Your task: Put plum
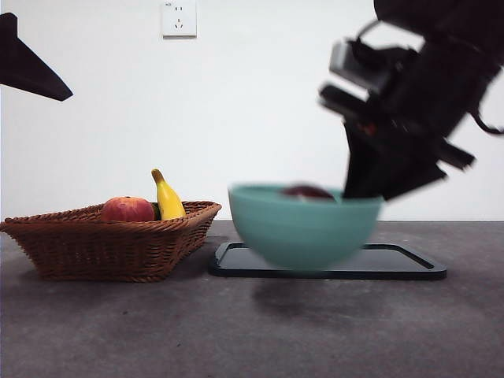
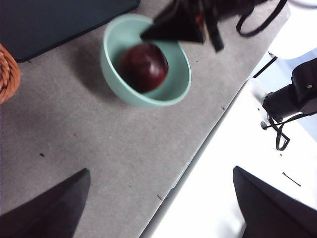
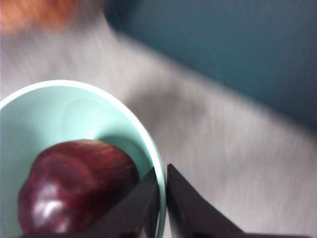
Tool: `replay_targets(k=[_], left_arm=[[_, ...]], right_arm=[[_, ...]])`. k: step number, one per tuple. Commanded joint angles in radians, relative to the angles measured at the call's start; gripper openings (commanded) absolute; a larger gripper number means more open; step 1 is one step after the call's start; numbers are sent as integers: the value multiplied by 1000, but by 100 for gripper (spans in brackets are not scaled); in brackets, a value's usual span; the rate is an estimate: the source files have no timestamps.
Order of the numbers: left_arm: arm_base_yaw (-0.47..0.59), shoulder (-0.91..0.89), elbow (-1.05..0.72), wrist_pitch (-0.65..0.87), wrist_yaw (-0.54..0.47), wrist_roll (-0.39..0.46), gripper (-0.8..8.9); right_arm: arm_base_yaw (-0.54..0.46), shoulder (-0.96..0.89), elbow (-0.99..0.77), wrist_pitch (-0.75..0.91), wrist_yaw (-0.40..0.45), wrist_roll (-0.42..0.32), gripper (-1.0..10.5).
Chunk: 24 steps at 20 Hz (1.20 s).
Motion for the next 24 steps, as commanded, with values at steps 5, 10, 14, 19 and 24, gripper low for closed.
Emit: replay_targets(k=[5,10,14,19,24], left_arm=[[-4,4,8,10,3,5,459],[-4,4,8,10,3,5,459],[-4,4,8,10,3,5,459],[-4,4,8,10,3,5,459],[-4,4,8,10,3,5,459]], right_arm=[[-113,93,190,-14,11,5,9],[-196,309,393,-42,12,-35,10],[-231,444,461,-25,11,-40,10],[-232,520,461,32,13,-39,10],[-232,534,461,32,15,-39,12]])
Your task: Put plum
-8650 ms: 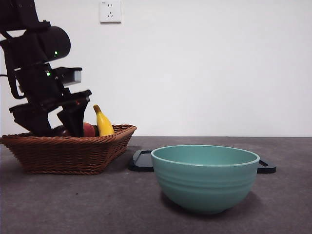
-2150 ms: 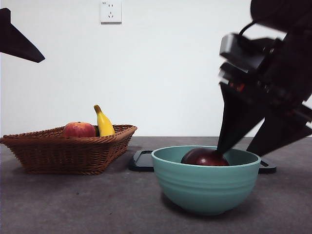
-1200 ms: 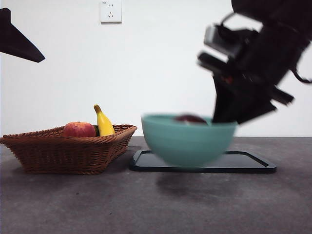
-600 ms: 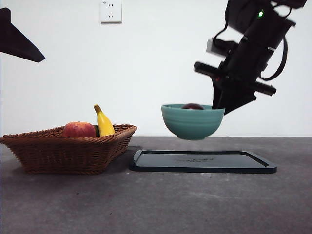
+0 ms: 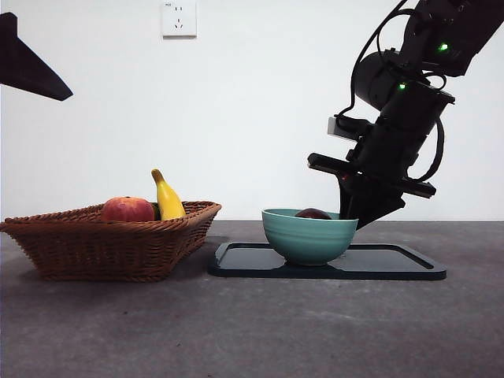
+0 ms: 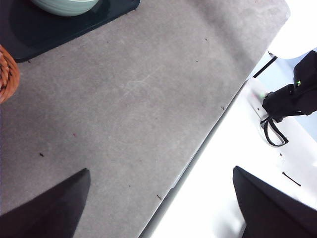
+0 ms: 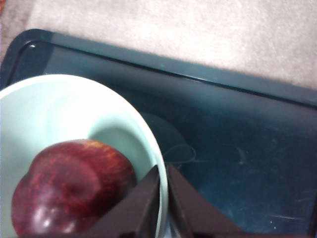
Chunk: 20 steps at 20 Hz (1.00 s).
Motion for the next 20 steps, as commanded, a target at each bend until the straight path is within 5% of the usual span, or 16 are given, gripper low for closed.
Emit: replay_targets(k=[1,4,11,15,20], left_arm=[[-4,5,8,10,3,5,459],[-4,5,8,10,3,5,459],[-4,5,8,11,3,5,459],[-4,5,8,11,3,5,459],[-4,5,8,11,3,5,459]], right_arm=[[4,20,23,3,1,-8,35],[6,6,23,3,1,-2,204],[6,-231,23,-75,-5,-11,204],[8,-458,23,-282,-91,-77,204],[16,-677,23,-521,-97,-144,204]])
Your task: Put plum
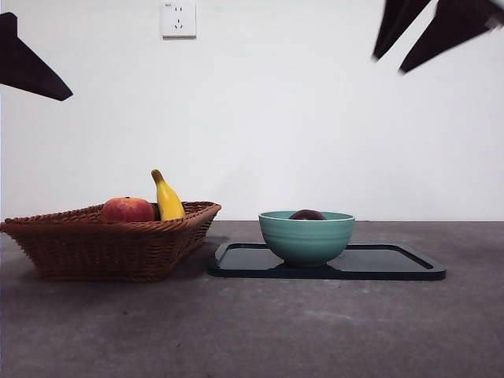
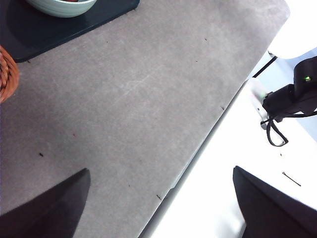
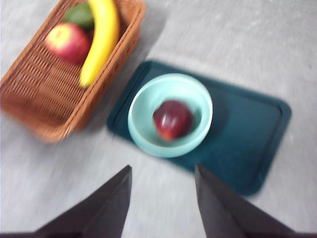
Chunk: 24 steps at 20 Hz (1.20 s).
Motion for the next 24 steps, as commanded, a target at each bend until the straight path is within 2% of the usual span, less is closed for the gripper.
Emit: replay_targets(k=[1,7,11,15,24], left_arm=[[-4,5,8,10,3,5,459],[-4,5,8,10,3,5,459],[-4,5,8,10,3,5,459],[-4,5,8,10,3,5,459],[-4,5,8,10,3,5,459]], right_arm=[[11,-68,19,-80,-2,-32,204],[61,-293,-132,-116,-6,-31,204],[94,-425,-287,-116,-90,-31,204],[102,-524,-431,-111,-127,-32,204],[102,-567,-463,-73,-146,-30,204]])
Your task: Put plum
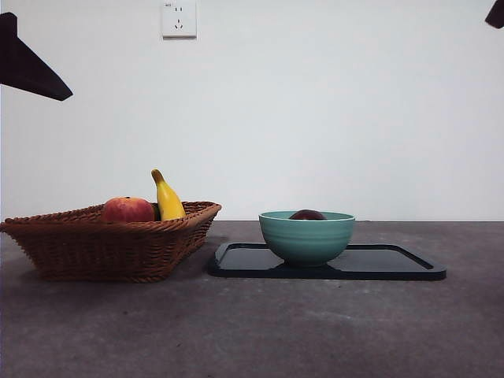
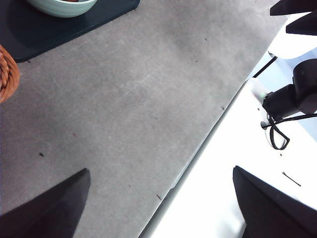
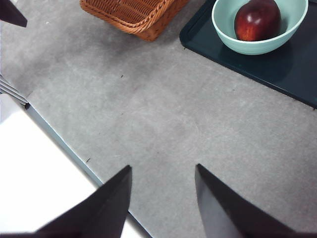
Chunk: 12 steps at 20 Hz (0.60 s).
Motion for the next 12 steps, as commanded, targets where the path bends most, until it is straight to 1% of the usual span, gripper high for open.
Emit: replay_targets(k=[1,12], left_arm=[[-4,5,8,11,3,5,459],[-4,5,8,14,3,-2,459]], right_arm=[[5,5,5,9,-4,-10,204],[5,5,5,9,-4,-7,204]])
